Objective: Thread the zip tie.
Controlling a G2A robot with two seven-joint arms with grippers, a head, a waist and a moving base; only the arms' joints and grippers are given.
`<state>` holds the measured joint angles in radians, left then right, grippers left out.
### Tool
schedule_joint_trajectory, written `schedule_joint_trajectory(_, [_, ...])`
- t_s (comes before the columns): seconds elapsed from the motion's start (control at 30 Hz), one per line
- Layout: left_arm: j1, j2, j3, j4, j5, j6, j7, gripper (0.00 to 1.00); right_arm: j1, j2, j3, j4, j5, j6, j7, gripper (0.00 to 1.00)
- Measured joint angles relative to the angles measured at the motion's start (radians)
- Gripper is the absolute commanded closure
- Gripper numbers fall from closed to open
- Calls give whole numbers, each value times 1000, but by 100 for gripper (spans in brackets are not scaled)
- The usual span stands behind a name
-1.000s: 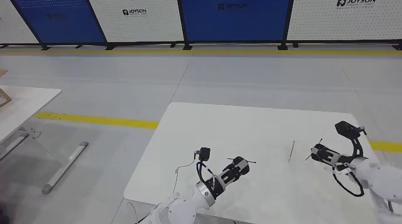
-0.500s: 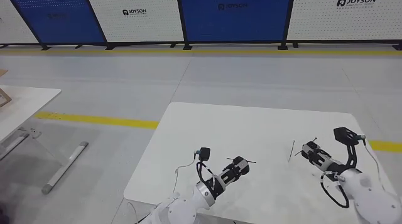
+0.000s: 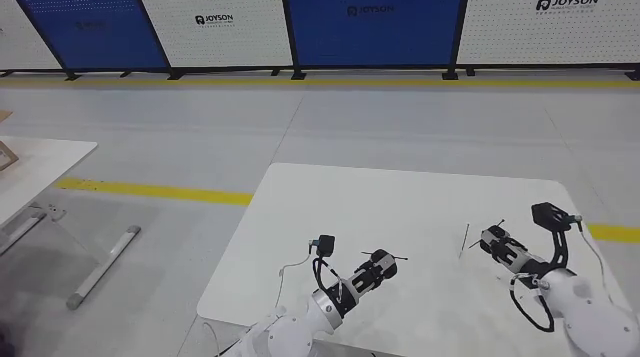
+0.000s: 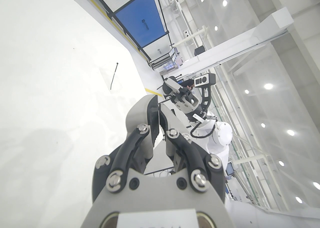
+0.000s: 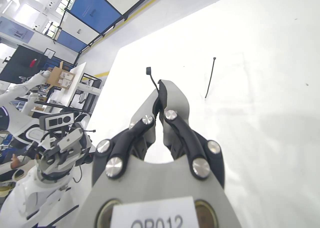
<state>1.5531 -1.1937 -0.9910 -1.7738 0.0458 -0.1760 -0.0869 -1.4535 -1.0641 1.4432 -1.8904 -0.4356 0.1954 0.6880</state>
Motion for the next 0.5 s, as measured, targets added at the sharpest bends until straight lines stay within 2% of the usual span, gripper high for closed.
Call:
schedule_joint_trajectory(0.1, [0,0,0,0,0,0,0,100,-17,-5,23,7,95,-34,-41,100])
schedule_joint_trajectory(0.27, [0,0,0,0,0,0,0,100,-68,-10,56,18,270,-123,-75,100])
schedule_joint_trajectory(0.5, [0,0,0,0,0,0,0,100,-75,-9,59,19,285,-125,-58,100])
